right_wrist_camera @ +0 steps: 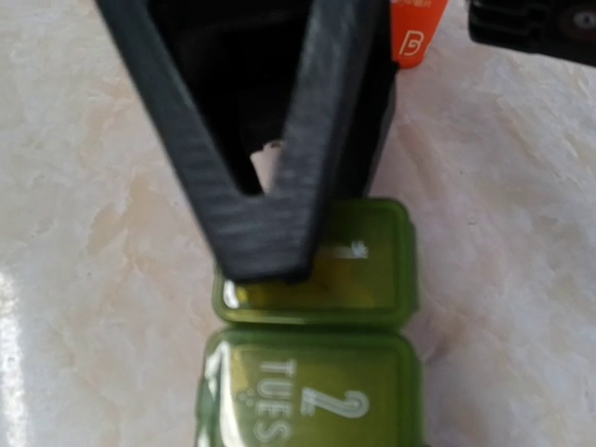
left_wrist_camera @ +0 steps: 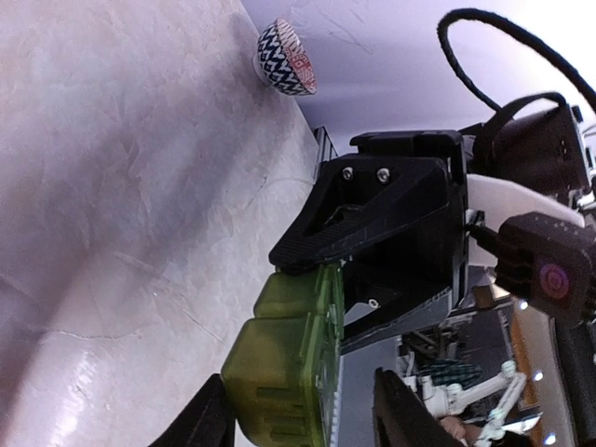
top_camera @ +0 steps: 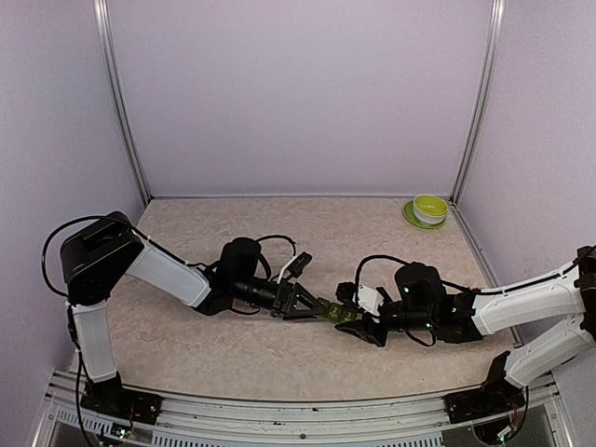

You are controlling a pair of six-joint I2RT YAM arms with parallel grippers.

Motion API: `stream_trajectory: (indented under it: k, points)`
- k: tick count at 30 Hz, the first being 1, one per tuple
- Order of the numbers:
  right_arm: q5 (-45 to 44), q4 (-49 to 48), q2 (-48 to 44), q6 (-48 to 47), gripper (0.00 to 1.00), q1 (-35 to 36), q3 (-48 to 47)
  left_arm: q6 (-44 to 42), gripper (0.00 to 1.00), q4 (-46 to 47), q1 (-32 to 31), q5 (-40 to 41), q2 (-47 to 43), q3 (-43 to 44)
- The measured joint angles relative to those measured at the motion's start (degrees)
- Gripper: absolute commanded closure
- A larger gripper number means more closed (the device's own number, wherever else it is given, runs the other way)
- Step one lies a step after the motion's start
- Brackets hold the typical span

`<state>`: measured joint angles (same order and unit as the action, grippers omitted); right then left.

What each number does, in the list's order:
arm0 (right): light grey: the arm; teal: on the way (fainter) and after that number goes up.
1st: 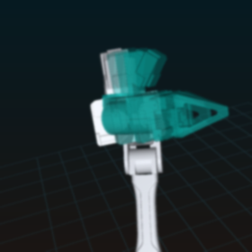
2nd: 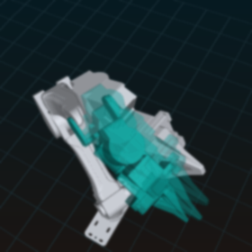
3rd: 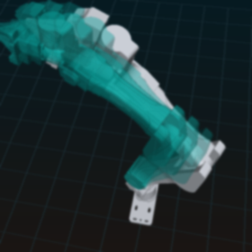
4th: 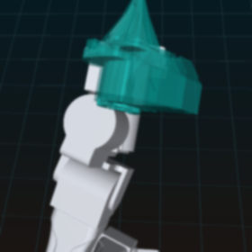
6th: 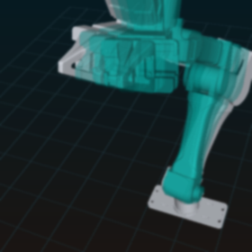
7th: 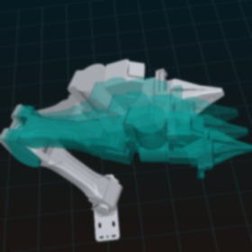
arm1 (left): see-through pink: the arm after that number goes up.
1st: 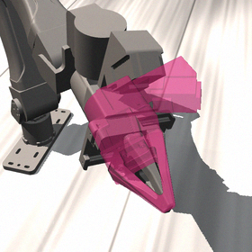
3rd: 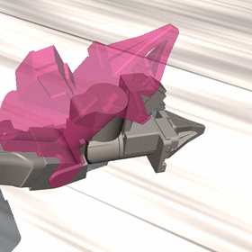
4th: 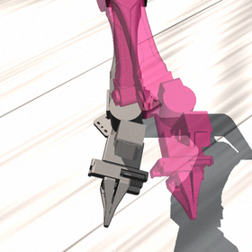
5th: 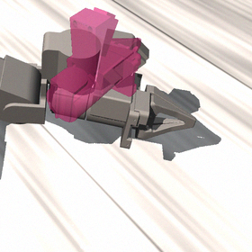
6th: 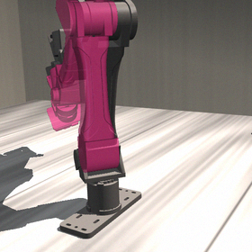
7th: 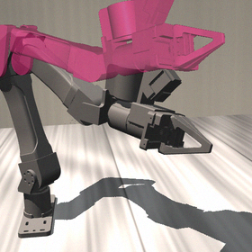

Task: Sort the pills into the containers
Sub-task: Close the lid of the pill container in the compartment of the pill container, then place the pill container at the center of the board.

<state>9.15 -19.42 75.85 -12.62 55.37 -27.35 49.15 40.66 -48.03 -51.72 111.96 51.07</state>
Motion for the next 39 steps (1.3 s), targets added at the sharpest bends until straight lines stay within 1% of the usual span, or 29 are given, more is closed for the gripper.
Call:
stream_trajectory:
  k: [4, 7, 8, 10, 15, 20, 25, 32, 39]
  points:
    - [0.0, 0.0, 0.0, 0.0, 0.62, 0.0, 0.0, 0.2, 0.31, 1.2, -0.2, -0.5, 0.0, 0.0]
    - [0.0, 0.0, 0.0, 0.0, 0.62, 0.0, 0.0, 0.3, 0.25, 1.4, -0.2, -0.5, 0.0, 0.0]
    - [0.0, 0.0, 0.0, 0.0, 0.62, 0.0, 0.0, 0.3, 0.19, 1.4, -0.1, -0.5, -0.2, 0.0]
    - [0.0, 0.0, 0.0, 0.0, 0.62, 0.0, 0.0, 0.1, 0.02, 1.4, 0.1, -0.5, -0.7, 0.0]
    - [0.0, 0.0, 0.0, 0.0, 0.62, 0.0, 0.0, -0.5, 0.01, 1.4, 1.1, 0.0, -3.5, -0.8]
    - [0.2, 0.0, 0.4, 0.0, 0.61, 0.0, -0.2, -1.6, 0.01, 1.3, 2.4, 1.0, -7.4, -3.4]
    - [1.4, 0.4, 2.6, -0.2, 0.62, -0.7, -2.1, -4.2, 0.01, -1.4, 3.5, 3.1, -12.1, -5.7]
    - [5.2, 0.7, 7.9, -1.3, 0.62, -4.6, -6.2, -7.9, 0.01, -5.5, 5.6, 6.8, -22.1, -9.5]
    - [8.3, 2.2, 15.3, -2.1, 0.62, -8.7, -12.7, -11.4, 0.01, -9.2, 6.5, 11.2, -30.2, -12.1]
